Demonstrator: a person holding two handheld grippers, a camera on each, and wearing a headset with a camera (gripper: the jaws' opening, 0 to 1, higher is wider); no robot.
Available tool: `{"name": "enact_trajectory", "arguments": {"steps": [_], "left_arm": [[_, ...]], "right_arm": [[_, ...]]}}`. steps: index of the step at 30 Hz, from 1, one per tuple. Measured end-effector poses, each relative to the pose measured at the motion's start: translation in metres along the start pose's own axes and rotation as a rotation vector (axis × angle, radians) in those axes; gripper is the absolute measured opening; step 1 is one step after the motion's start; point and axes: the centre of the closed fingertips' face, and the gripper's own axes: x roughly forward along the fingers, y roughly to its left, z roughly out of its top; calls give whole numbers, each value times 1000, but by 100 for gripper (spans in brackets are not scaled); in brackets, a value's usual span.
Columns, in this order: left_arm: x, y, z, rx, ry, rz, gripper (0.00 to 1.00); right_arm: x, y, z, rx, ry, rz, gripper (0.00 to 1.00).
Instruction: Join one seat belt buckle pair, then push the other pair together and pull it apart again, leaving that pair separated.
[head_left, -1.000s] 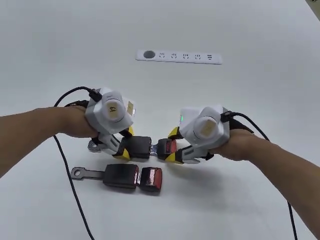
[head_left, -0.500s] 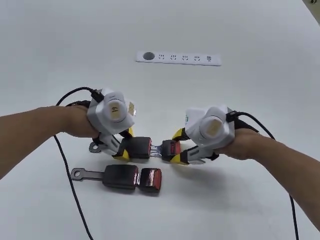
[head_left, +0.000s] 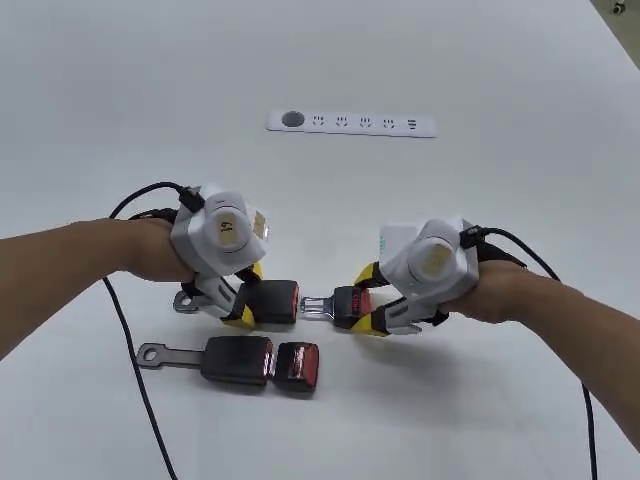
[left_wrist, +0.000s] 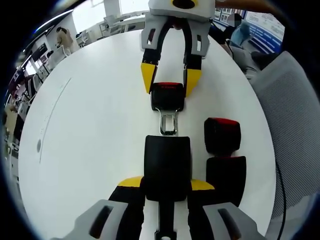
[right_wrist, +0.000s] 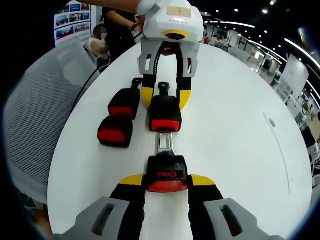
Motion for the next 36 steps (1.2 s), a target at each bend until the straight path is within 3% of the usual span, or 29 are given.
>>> {"name": "enact_trajectory", "arguments": {"steps": [36], "left_arm": [[0, -3, 3, -5, -3, -4, 34]], "right_arm": [[-28, 2, -37, 1, 66, -2, 30]]}}
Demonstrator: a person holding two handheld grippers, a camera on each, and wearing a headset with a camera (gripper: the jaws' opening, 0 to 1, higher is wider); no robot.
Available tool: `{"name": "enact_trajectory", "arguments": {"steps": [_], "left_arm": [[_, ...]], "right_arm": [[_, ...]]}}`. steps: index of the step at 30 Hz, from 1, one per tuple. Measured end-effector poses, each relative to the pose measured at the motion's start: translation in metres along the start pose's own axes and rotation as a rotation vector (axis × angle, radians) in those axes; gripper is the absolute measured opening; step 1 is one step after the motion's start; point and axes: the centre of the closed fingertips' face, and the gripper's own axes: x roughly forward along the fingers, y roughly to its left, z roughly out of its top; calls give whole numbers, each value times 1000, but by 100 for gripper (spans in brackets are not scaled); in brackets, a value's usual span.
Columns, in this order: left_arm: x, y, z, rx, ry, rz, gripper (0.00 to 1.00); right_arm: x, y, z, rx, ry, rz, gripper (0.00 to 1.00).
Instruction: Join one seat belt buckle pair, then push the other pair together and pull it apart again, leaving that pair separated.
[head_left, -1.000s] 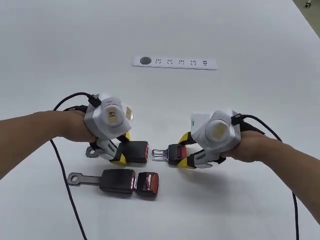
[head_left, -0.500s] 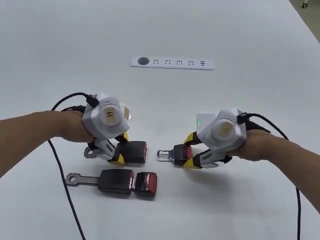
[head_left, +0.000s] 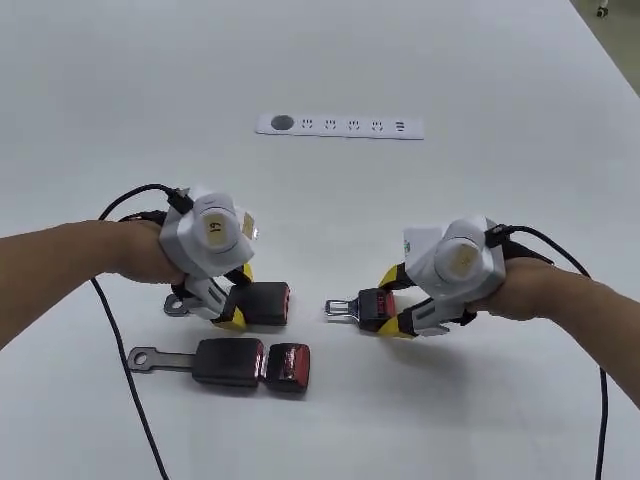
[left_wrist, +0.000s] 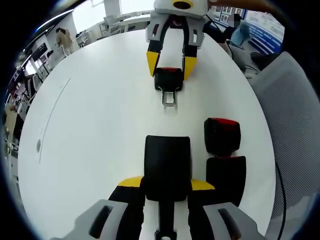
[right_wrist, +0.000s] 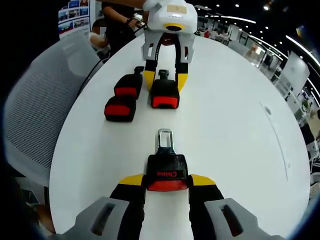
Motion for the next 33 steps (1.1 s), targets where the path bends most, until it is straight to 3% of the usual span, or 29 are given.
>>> {"name": "enact_trajectory", "arguments": {"steps": [19, 25, 33], "left_arm": [[-2, 1, 0, 14, 7, -6, 34], [-2, 2, -3, 6, 10, 3, 37], [-10, 6, -8, -42, -23, 33, 39]], "right_arm": [[-2, 0, -1, -15, 16, -6, 32], [-5, -3, -1, -8, 11, -22, 36], [-14, -3, -7, 9, 22, -42, 40]]}}
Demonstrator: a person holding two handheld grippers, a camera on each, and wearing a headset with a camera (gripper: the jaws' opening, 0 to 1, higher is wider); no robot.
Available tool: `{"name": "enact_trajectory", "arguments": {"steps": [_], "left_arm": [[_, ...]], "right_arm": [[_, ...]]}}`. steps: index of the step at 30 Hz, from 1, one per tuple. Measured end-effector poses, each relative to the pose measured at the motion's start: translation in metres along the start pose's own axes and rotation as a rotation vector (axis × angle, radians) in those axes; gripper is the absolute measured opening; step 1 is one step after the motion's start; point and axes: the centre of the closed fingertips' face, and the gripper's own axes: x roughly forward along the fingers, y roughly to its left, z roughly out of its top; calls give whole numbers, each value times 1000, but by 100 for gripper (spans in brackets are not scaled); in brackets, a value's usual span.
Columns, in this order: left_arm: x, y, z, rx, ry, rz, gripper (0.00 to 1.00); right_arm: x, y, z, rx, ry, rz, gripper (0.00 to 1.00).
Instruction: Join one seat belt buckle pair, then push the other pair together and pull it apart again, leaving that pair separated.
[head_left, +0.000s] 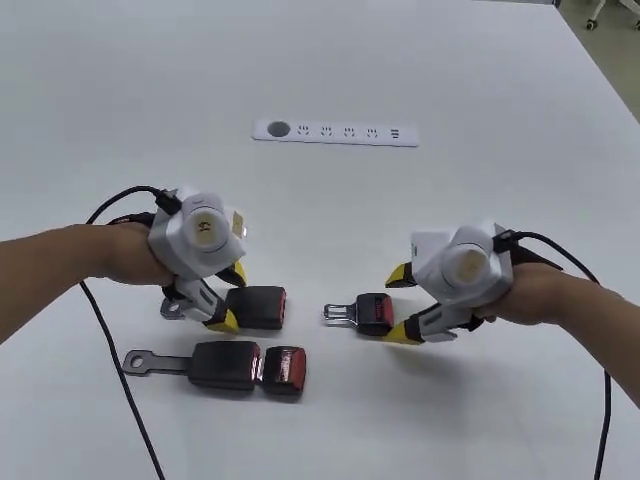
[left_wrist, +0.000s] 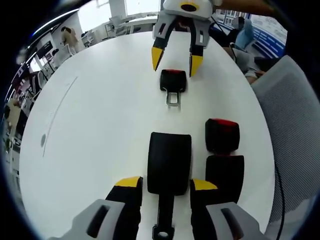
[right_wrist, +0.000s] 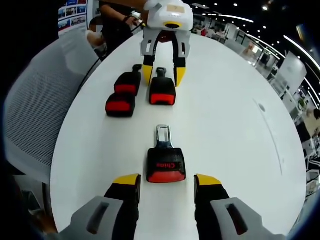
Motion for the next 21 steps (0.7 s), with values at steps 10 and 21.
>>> {"name": "enact_trajectory", "arguments": {"steps": [10, 21], "left_arm": [[-18, -6, -13, -117, -58, 44, 44], [-46, -16, -22, -253, -194, 116, 51]], "right_arm": [[-9, 4, -8, 35, -1, -26, 46], [-20, 14, -15, 111, -28, -73, 54]]}}
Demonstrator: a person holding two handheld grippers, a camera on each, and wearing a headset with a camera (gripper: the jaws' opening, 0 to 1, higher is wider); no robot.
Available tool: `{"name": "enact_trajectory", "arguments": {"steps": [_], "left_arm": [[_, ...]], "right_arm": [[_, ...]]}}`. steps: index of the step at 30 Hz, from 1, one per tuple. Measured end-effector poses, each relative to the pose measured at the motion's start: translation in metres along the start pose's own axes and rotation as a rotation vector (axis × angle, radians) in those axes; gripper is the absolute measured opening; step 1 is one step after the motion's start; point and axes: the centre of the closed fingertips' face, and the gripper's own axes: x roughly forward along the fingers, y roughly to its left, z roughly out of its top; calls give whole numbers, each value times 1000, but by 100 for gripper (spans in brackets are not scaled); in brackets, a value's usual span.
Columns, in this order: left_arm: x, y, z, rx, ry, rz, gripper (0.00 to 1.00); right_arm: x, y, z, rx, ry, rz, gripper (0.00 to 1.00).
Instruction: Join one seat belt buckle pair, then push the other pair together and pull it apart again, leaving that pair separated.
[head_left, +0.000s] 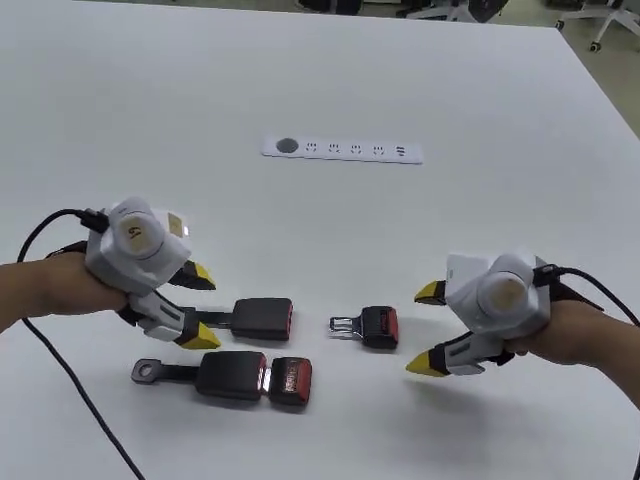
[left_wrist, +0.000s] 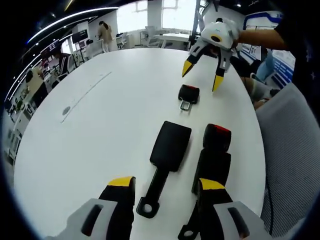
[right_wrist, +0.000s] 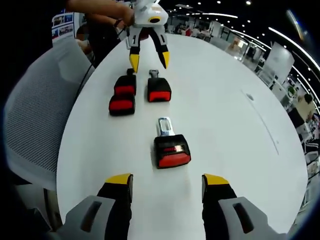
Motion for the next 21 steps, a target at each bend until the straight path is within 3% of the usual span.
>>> {"name": "enact_trajectory", "arguments": {"steps": [8, 13, 17, 21], "left_arm": [[-16, -8, -15, -83, -79, 36, 59], [-24, -18, -23, -152, -168, 73, 67], [-25, -28, -26, -196, -211, 84, 75], [-28, -34, -21, -230, -287, 124, 83]], "right_arm": [[-9, 10, -9, 70, -32, -35, 58], [-13, 15, -5, 131, -90, -82, 61], [-13, 24, -1, 158, -131, -100, 65], [-13, 32, 6, 207, -195, -129, 72]]}}
